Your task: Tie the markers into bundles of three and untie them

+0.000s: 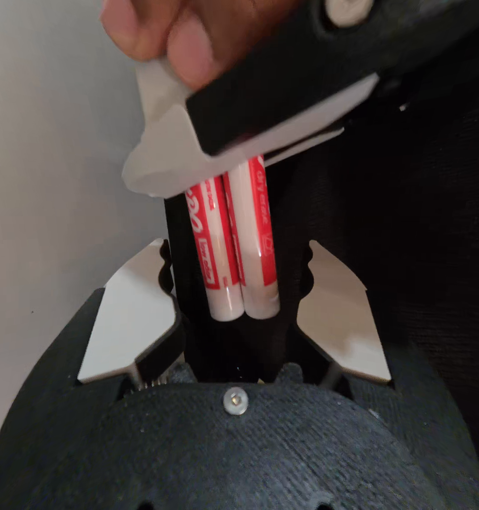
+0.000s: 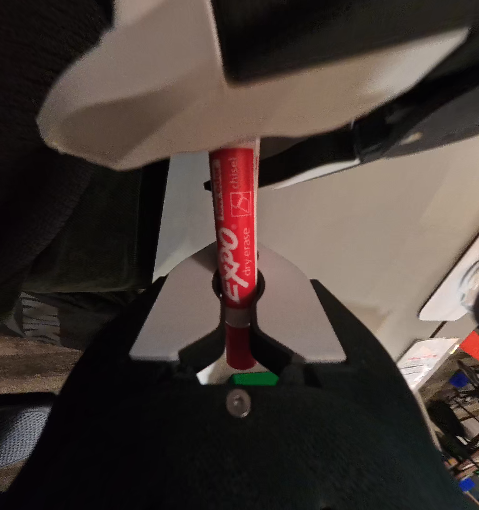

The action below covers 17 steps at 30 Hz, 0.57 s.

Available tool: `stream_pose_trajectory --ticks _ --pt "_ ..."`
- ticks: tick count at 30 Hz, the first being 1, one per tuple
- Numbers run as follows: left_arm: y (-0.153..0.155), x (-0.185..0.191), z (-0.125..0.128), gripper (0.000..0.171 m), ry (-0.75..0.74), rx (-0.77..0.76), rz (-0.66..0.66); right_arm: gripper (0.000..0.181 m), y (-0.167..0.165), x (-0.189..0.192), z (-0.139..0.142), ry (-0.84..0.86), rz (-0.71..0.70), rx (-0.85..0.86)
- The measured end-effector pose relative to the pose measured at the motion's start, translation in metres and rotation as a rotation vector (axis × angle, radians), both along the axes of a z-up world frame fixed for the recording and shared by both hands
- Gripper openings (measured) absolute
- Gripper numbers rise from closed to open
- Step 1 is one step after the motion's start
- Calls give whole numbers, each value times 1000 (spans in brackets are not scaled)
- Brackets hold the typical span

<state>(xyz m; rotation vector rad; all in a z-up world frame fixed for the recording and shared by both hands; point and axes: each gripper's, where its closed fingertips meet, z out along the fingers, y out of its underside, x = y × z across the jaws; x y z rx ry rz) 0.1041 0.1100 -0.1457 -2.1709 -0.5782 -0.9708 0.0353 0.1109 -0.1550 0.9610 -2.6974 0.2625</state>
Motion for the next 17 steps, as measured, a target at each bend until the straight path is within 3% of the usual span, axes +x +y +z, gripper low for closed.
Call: stream_pose_trajectory --ticks 13,17 --pt "12 14 -1 78 -315 1 -83 14 -5 -1 -13 13 58 -19" --pt "19 10 -7 70 -330 -12 -68 14 -3 0 -19 -8 67 -5"
